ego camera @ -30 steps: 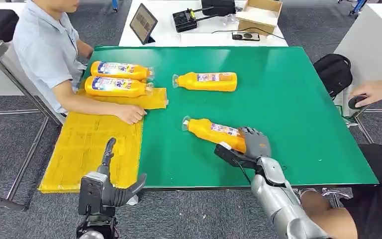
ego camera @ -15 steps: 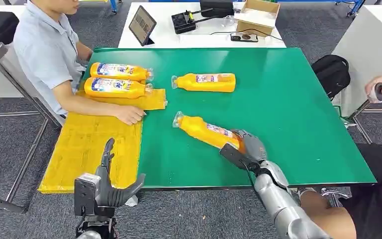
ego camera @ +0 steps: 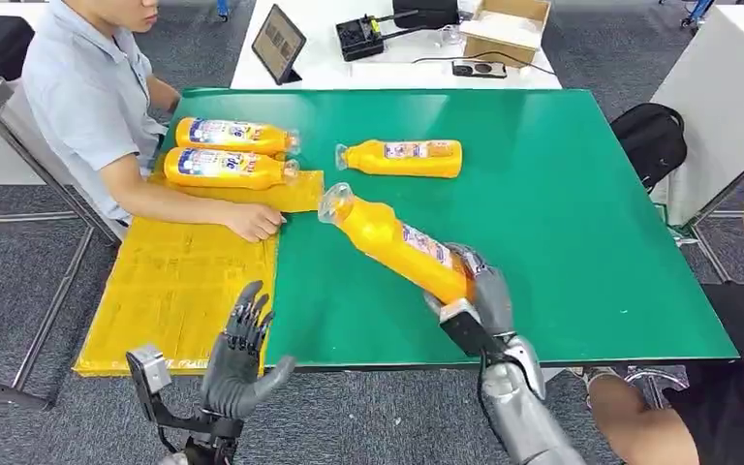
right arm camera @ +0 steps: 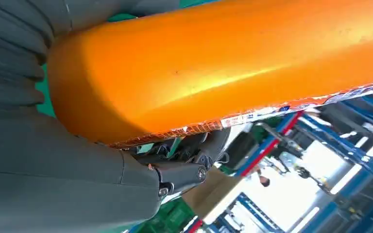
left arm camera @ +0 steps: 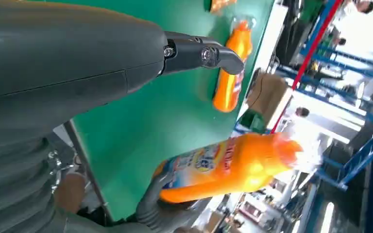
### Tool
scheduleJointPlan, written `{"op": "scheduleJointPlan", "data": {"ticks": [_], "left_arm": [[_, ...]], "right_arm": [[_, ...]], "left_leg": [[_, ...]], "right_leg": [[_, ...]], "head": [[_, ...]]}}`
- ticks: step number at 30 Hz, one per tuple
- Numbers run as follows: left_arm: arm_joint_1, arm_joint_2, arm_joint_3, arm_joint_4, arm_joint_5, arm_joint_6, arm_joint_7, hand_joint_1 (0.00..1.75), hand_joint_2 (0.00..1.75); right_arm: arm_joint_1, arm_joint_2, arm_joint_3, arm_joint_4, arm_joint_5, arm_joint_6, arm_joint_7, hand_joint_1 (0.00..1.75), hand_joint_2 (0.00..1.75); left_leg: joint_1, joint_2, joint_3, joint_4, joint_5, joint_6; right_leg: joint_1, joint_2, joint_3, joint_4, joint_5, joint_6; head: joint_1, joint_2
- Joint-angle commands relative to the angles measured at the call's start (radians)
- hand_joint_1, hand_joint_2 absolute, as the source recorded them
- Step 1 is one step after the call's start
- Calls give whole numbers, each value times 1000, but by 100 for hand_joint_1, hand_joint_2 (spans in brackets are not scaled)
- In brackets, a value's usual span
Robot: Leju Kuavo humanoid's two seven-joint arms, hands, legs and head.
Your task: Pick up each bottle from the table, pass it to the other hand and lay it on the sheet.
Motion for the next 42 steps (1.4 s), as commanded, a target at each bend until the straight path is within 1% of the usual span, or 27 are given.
{"op": "scheduleJointPlan", "data": {"ticks": [1, 4, 6, 8, 12, 14, 15, 17, 18, 19, 20, 21, 22, 24, 25, 27, 29, 30, 32, 33, 35, 36, 37, 38, 39, 40, 42], "left_arm": [[-46, 53, -72, 67, -88, 56, -19, 0, 175], [-47, 42, -71, 52, -83, 65, -15, 0, 175], [-47, 34, -72, 28, -95, 88, -33, 0, 175], [-51, 29, -79, 5, -107, 106, -46, 0, 175], [-54, 43, -108, 14, -88, 79, -17, 0, 175], [-60, 45, -118, 37, -31, 50, 19, 0, 175], [-64, 44, -123, 50, -7, 37, 26, 0, 175], [-74, 50, -138, 60, 27, 18, 24, 0, 175], [-75, 51, -139, 60, 33, 13, 25, 0, 175], [-82, 65, -159, 60, 81, -49, 41, 0, 175], [-82, 65, -159, 60, 81, -49, 41, 0, 175], [-85, 70, -169, 62, 104, -76, 54, 0, 175], [-88, 76, -172, 65, 137, -105, 59, 0, 175], [-88, 76, -172, 65, 137, -105, 59, 0, 175], [-87, 76, -171, 58, 136, -107, 45, 0, 175], [-95, 75, -170, 54, 125, -104, 42, 0, 175], [-100, 69, -169, 55, 108, -91, 40, 0, 175], [-102, 66, -169, 55, 107, -90, 41, 0, 175], [-101, 59, -160, 45, 68, -61, 12, 0, 175], [-103, 57, -159, 43, 68, -61, 12, 0, 175], [-102, 49, -149, 24, -5, -8, -15, 0, 175], [-104, 49, -148, 21, -5, -8, -15, 0, 175], [-105, 44, -145, 17, -94, 64, -14, 0, 175], [-106, 41, -146, 20, -154, 122, -7, 0, 175], [-106, 41, -146, 20, -154, 122, -7, 0, 175], [-108, 34, -145, 28, -194, 159, -15, 0, 175], [-111, 27, -145, 38, -197, 165, -5, 0, 175]], "right_arm": [[47, 49, 158, -20, 26, 6, -12, 175, 175], [45, 62, 196, 15, 30, 10, -8, 175, 175], [42, 72, 235, 51, 65, -21, -12, 175, 175], [37, 91, 272, 89, 78, -28, -25, 175, 175], [19, 119, 322, 134, 101, -69, -56, 175, 175], [12, 131, 346, 143, 81, -89, -93, 175, 175], [8, 133, 360, 144, 78, -91, -93, 175, 175], [-1, 134, 405, 140, 41, -103, -93, 175, 175], [-3, 137, 408, 144, 38, -102, -93, 175, 175], [-19, 134, 430, 166, 69, -158, -93, 175, 175], [-19, 134, 430, 166, 69, -158, -93, 175, 175], [-36, 131, 450, 191, 78, -195, -93, 175, 175], [-49, 135, 455, 223, 47, -182, -93, 175, 175], [-49, 135, 455, 223, 47, -182, -93, 175, 175], [-64, 141, 459, 274, 33, -186, -93, 175, 175], [-66, 145, 458, 294, 24, -179, -93, 175, 175], [-74, 155, 466, 323, 14, -165, -93, 175, 175], [-73, 159, 468, 325, 14, -169, -93, 175, 175], [-88, 175, 488, 380, 7, -135, -93, 175, 175], [-87, 178, 490, 381, 8, -137, -93, 175, 175], [-92, 195, 503, 416, 10, -123, -93, 175, 175], [-91, 197, 505, 416, 11, -124, -93, 175, 175], [-89, 205, 512, 422, 5, -116, -93, 175, 175], [-87, 212, 516, 426, 5, -110, -93, 175, 175], [-87, 212, 516, 426, 5, -110, -93, 175, 175], [-84, 218, 522, 423, 9, -111, -93, 175, 175], [-84, 222, 528, 422, 10, -101, -93, 175, 175]], "left_leg": [[0, 1, 1, -1, 0, 0], [1, 2, 2, -1, -1, 1], [1, 3, 3, -1, -1, 1], [1, 1, 0, -1, 0, 1], [1, 1, 0, -1, 0, 0], [1, 2, 1, -1, -1, 0], [1, 2, 3, -2, -1, 1], [1, 2, 1, -1, 0, 0], [1, 2, 3, -1, -1, 1], [0, 3, 1, -1, -1, 1], [0, 2, 1, -1, 0, 1], [1, 3, 2, -2, -1, 1], [0, 2, 1, -1, 0, 1], [0, 1, 3, -2, 0, 1], [0, 1, 2, -2, 0, 1], [0, 2, 3, -2, -1, 1], [1, 1, 1, -1, 0, 1], [1, 0, 3, -2, -1, 1], [1, 0, 1, -1, 0, 0], [1, 1, 3, -2, -1, 1], [0, 0, 1, -1, 0, 0], [1, 0, 0, -1, 0, 0], [1, 0, 1, -1, 0, 1], [1, 0, 0, -1, 0, 0], [1, 0, 0, -1, 0, 0], [1, 0, 1, -1, -1, 1], [0, 0, -1, -1, 0, 0]], "right_leg": [[1, 0, 0, -1, 0, -2], [1, 0, 1, -1, 0, -3], [1, 1, 2, -1, -1, -3], [1, 0, 0, -1, 0, -2], [1, 0, -1, -1, 0, -2], [1, 1, 0, -1, 0, -2], [1, 0, 2, -2, -1, -4], [1, 1, 0, -1, 0, -2], [1, 1, 2, -1, -1, -4], [1, 1, 1, -1, 0, -3], [1, 1, 0, -1, 0, -2], [1, 1, 2, -1, 0, -3], [1, 0, 0, -1, 0, -3], [1, -1, 2, -2, -1, -3], [1, -1, 2, -2, -1, -3], [1, 1, 2, -2, -1, -3], [1, -1, 1, -1, -1, -3], [1, -2, 3, -2, -1, -4], [1, -1, 1, -1, -1, -3], [1, -1, 2, -1, -1, -3], [1, -1, 1, -1, -1, -3], [1, -1, -1, 0, -1, -2], [1, -2, 1, -1, -1, -3], [1, -2, 0, -1, -1, -2], [1, -1, -1, -1, -1, -2], [1, -2, 1, -1, -1, -3], [0, -1, -2, 0, -1, -2]], "head": [[0, 0], [0, 0], [0, 0], [0, 0], [0, 0], [0, 0], [0, 0], [0, 0], [0, 0], [0, 0], [0, 0], [0, 0], [0, 0], [0, 0], [0, 0], [0, 0], [0, 0], [0, 0], [0, 0], [0, 0], [0, 0], [0, 0], [0, 0], [0, 0], [0, 0], [0, 0], [0, 0]]}}
